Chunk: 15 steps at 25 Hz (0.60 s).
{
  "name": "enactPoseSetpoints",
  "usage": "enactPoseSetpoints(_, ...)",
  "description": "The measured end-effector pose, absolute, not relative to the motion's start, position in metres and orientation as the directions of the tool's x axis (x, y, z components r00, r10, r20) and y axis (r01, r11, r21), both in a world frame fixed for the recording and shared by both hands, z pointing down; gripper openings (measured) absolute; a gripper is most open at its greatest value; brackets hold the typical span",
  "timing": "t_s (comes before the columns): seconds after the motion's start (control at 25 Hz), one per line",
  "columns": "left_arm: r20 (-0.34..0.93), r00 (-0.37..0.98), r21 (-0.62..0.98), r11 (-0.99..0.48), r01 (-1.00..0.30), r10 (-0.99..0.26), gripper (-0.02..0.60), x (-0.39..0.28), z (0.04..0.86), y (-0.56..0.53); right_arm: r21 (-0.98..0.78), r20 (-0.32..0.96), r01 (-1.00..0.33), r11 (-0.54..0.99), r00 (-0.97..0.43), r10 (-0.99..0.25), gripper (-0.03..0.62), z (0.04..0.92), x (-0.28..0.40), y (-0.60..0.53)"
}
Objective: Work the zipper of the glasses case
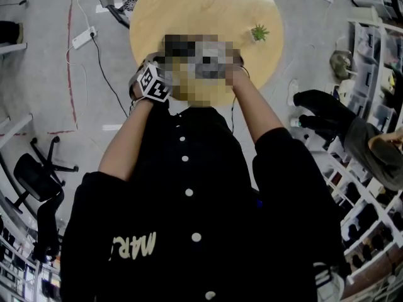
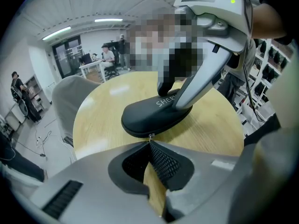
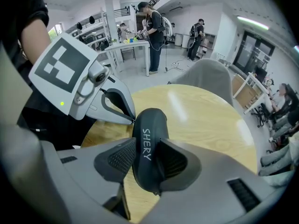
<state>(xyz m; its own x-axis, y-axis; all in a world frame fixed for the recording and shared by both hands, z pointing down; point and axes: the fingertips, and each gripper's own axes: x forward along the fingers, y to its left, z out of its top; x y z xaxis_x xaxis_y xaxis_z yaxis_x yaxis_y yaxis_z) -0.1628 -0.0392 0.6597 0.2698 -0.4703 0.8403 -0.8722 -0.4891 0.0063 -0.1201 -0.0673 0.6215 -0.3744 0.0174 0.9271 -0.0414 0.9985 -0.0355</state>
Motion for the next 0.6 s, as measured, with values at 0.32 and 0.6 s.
enactPoseSetpoints(0.32,0.857,0.265,-0.006,-0.523,-0.852,-0.441,0.003,-0.181,0.660,-0.045,-0.020,0.925,-0.046,0.999,-0.381,0.001,0.164,0.620,-0.119,-0.067)
enactPoseSetpoints(0.6,0.868,0.257,-0.103,-0.660,-0.744,-0.426,0.003,-0.194,0.660,-0.058,-0.013,0.929,-0.045,0.999,-0.371,-0.004,0.164,0.620,-0.120,-0.066)
